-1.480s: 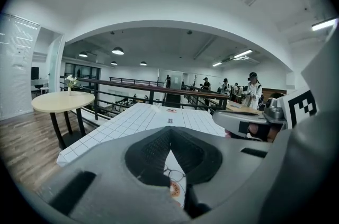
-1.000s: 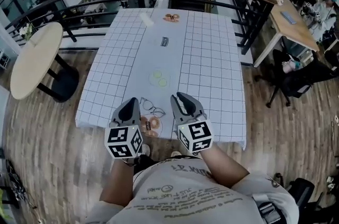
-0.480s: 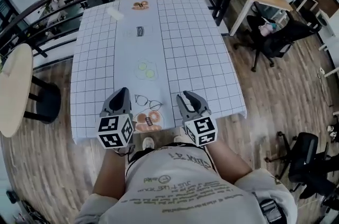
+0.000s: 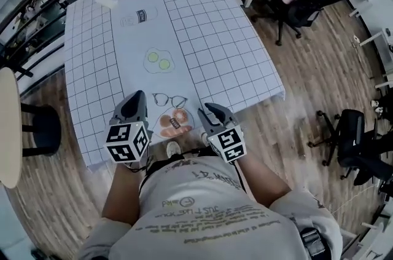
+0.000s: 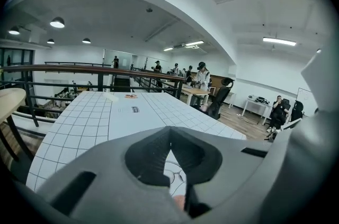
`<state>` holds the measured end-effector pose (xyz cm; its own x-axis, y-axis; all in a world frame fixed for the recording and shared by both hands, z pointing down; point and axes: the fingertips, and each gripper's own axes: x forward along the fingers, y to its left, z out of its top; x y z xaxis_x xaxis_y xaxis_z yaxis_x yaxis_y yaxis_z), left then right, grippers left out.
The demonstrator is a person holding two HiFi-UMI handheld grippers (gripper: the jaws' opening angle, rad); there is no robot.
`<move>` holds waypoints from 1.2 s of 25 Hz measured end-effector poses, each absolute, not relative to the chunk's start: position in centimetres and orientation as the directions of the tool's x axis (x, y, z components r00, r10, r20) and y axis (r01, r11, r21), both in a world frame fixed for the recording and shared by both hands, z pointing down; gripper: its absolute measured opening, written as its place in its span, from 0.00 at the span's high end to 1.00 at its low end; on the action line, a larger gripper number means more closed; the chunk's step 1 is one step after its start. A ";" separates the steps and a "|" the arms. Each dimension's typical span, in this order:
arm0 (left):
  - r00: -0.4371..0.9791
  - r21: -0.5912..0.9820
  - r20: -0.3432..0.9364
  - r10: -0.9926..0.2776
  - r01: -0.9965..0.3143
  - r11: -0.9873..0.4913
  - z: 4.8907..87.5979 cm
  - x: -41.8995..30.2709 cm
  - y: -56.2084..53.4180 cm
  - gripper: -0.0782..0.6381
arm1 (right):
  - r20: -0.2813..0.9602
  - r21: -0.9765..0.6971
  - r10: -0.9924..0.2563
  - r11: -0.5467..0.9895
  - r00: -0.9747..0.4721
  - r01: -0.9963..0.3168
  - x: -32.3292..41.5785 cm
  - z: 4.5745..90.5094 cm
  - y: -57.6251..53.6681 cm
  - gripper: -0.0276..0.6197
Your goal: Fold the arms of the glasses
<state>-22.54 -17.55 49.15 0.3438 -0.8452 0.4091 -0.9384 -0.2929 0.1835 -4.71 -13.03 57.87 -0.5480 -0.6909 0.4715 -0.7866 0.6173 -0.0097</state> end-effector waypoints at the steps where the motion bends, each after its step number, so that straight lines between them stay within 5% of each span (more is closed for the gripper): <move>1: 0.357 0.190 0.412 -0.838 -0.933 -0.305 49.4 -22.7 -17.6 0.87 | 0.475 -0.006 -0.695 0.611 -0.539 -0.792 -5.2 58.1 -13.0 0.81; 30: 0.401 0.208 0.450 -0.798 -0.916 -0.343 51.0 -25.2 -16.3 0.87 | 0.546 0.119 -0.724 0.564 -0.420 -0.817 -10.7 60.5 -17.0 0.88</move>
